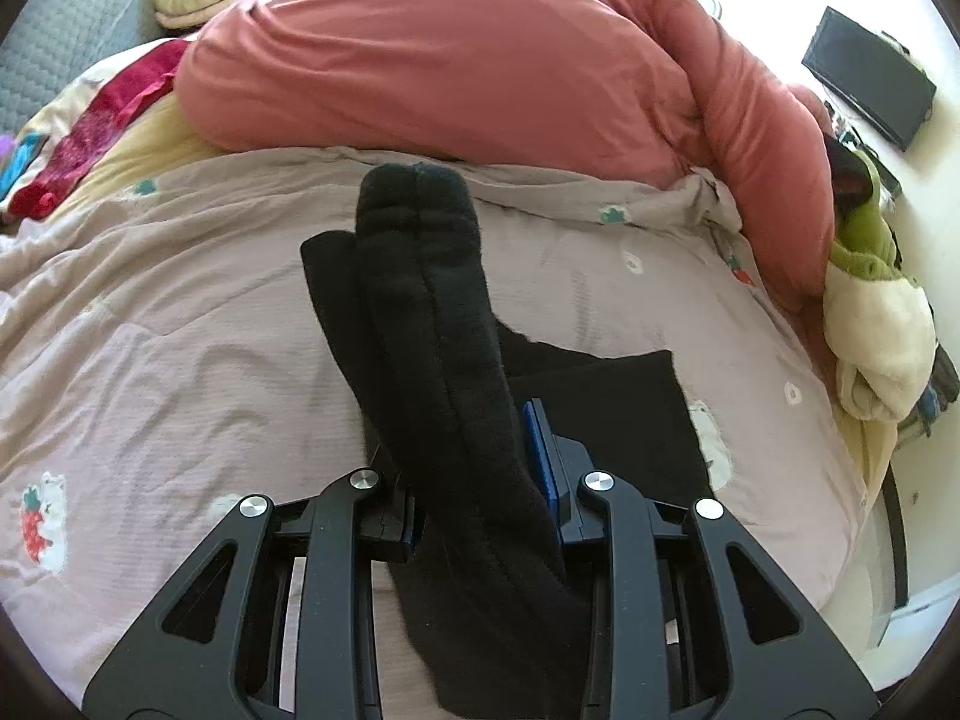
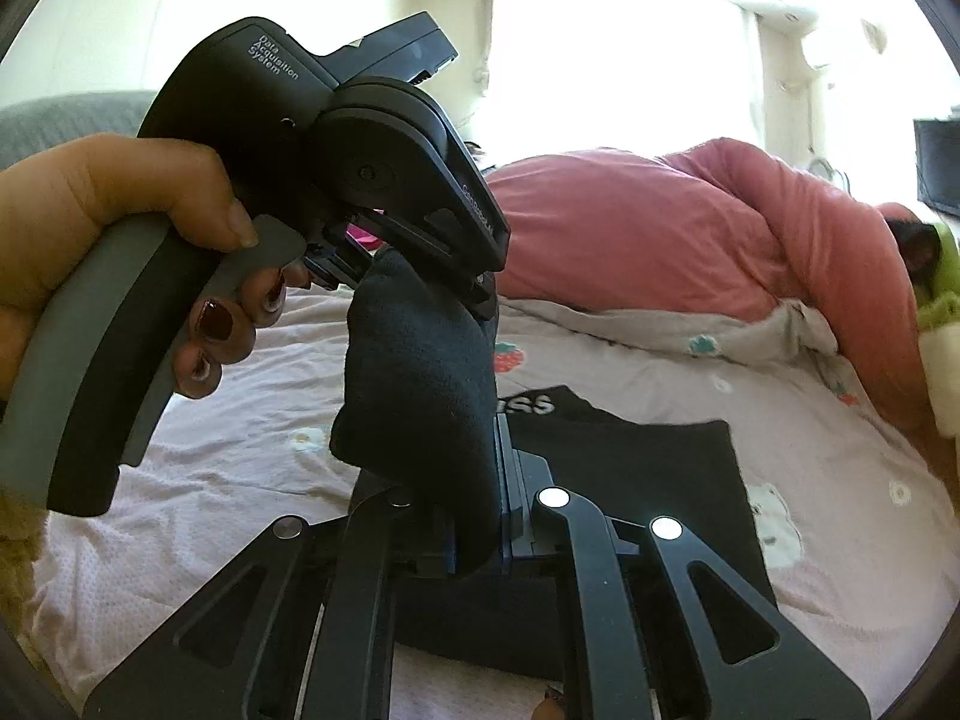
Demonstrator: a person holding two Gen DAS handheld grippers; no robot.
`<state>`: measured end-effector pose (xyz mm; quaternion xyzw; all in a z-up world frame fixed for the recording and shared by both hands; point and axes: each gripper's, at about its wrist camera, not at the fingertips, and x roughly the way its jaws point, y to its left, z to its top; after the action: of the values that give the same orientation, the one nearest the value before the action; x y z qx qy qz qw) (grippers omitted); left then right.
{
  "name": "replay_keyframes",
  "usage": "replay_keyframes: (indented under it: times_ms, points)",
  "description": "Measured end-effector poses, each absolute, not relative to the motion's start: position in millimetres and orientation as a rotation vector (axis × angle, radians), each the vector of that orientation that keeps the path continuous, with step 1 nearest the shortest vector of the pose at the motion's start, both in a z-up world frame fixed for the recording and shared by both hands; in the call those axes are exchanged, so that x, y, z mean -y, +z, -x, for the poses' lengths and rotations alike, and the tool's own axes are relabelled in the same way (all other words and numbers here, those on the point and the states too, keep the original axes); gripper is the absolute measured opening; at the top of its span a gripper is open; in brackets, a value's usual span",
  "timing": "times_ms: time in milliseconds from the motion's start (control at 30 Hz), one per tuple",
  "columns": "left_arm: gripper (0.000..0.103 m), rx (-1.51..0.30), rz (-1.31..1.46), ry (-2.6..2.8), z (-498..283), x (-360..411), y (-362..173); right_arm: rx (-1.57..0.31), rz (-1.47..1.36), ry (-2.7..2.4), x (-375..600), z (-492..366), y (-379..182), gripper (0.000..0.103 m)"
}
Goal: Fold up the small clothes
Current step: 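Fold the lifted edge over the shirt with both tools, then open the left tool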
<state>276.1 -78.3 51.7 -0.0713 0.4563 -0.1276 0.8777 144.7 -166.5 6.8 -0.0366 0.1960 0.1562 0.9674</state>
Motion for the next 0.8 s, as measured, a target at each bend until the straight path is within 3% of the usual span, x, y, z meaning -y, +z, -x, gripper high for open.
replay_keyframes:
  times_ms: [633,733,800]
  points:
    - [0.021,-1.055,0.073,-0.307,-296,179,17,-0.526,-0.133,0.240,244,-149,-25,0.008]
    - [0.024,-1.066,0.071,-0.317,-299,188,10,-0.547,-0.159,0.246,249,-152,-29,0.008]
    - [0.033,-1.061,0.080,-0.332,-300,193,9,-0.560,-0.188,0.251,255,-155,-33,0.008]
